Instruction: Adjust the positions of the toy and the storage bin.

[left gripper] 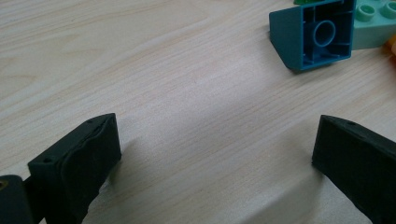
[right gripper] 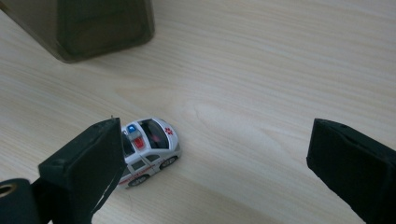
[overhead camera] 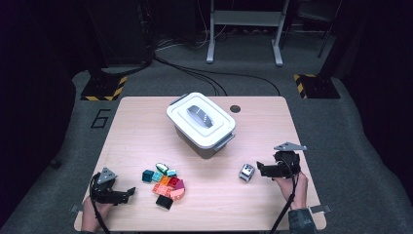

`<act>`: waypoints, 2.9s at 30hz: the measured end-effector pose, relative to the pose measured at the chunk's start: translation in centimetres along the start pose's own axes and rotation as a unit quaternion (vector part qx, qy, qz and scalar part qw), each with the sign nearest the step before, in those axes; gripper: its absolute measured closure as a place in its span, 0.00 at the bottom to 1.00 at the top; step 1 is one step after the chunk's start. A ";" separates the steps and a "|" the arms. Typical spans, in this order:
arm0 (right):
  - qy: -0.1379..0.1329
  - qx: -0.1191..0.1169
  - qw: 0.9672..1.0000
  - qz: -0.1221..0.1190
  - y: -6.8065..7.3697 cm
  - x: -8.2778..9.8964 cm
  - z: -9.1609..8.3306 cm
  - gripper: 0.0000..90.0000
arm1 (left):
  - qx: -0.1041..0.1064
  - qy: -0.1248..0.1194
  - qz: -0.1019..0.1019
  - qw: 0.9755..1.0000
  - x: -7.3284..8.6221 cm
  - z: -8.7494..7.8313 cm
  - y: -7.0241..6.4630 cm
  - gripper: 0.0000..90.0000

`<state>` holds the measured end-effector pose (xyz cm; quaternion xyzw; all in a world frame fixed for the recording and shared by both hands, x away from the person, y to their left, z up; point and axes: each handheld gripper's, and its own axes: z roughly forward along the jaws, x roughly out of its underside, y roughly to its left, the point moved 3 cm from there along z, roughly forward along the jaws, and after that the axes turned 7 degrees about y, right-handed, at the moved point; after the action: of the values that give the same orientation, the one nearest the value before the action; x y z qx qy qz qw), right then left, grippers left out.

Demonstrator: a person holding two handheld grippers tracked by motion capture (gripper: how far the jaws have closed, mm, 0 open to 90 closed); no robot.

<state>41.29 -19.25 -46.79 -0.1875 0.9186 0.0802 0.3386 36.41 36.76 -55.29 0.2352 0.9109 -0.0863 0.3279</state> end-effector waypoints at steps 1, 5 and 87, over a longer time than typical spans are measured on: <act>0.001 0.001 1.000 -0.004 0.1 -0.3 -0.2 0.03 | 0.000 0.000 0.000 1.000 0.0 0.0 0.0 0.01; -0.004 -0.003 1.000 -0.013 0.7 -1.4 -0.8 0.03 | 0.000 0.000 0.000 1.000 0.0 0.0 0.0 0.01; 0.004 -0.068 0.984 -0.162 14.0 -20.3 8.2 0.61 | 0.002 0.004 0.007 1.000 0.1 -0.1 0.1 0.03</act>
<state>54.81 1.71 -39.44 -0.3567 0.8697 0.0859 0.3302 36.34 36.88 -55.24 0.2424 0.9103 -0.0846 0.3247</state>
